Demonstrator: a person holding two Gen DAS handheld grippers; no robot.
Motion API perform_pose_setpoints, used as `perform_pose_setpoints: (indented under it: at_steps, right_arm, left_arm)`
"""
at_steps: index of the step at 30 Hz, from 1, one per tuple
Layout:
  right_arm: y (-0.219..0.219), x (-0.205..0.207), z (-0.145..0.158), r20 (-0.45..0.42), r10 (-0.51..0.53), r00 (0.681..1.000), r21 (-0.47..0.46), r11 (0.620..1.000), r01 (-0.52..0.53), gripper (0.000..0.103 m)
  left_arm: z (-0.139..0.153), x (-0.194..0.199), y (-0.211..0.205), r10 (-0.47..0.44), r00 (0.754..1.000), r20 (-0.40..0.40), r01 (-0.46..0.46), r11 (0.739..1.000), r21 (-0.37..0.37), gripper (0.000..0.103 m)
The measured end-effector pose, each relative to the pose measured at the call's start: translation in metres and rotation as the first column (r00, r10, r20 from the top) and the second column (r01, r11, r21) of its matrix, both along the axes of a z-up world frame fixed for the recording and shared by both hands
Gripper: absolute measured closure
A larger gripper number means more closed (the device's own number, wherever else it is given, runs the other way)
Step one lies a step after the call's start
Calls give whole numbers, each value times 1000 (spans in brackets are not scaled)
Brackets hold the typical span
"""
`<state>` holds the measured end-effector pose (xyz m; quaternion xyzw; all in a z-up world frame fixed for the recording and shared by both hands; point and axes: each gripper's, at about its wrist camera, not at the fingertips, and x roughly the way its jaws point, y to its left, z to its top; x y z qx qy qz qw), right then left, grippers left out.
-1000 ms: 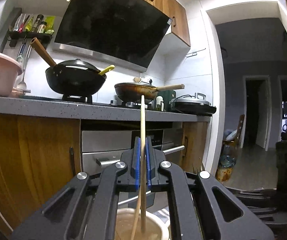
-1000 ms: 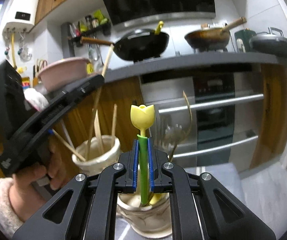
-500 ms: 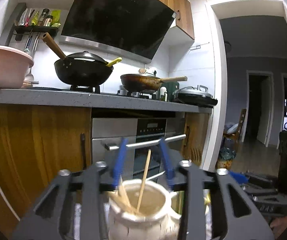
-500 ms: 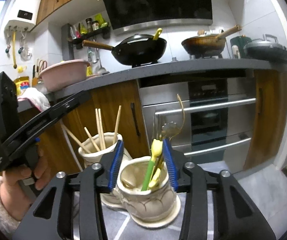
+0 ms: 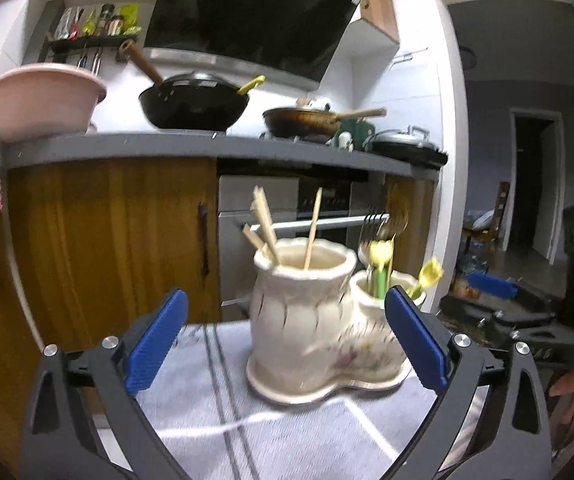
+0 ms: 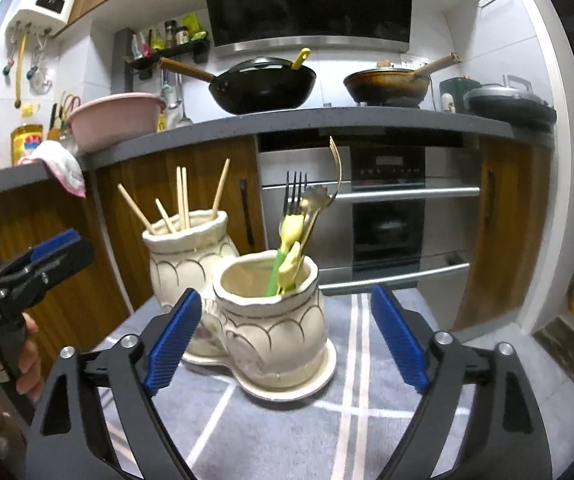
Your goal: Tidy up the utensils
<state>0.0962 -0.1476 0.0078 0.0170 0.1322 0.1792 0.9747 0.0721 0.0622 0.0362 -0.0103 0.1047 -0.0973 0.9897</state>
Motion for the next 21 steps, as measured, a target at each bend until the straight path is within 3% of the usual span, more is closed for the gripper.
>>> perform_pose_setpoints:
  at_steps: [5,21]
  right_arm:
    - [4,-8,-6,69,-16,998,-31,999,18,11]
    - [5,-8,-10,71,-41,997,-42,998,44,11]
  left_arm:
    - [-20,-1,4,30,999,-23,-30,1000,8,6]
    - [-21,-4,14,63,998,-19,-64,998,-20,6]
